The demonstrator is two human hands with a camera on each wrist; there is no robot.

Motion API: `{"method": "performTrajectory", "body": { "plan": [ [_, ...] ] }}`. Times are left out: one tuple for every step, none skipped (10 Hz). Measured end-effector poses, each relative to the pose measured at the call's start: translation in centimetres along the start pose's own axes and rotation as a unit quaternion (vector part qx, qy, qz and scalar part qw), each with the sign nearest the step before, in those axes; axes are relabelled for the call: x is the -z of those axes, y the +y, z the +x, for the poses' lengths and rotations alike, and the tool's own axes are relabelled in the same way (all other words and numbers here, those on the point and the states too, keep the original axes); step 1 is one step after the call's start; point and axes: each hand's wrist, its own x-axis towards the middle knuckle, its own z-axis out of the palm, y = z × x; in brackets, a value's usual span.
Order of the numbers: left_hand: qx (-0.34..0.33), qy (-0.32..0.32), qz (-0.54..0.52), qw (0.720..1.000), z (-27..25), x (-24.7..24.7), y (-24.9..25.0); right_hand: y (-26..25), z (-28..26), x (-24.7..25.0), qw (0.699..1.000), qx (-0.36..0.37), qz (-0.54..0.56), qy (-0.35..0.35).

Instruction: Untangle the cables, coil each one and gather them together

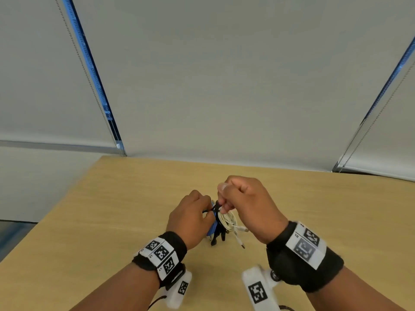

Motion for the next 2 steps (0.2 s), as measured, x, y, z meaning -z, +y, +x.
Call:
{"method": "performTrajectory", "body": {
  "plan": [
    [0.031, -0.033, 0.018, 0.999, 1.7, -1.0, -0.4, 1.4, 0.6, 1.4, 0.993, -0.040, -0.107, 0.003],
    [0.051, -0.051, 0.014, 0.997, 1.7, -2.1, -1.1, 3.3, -0.6, 3.4, 0.984, -0.084, -0.159, -0.010]
  ]
}}
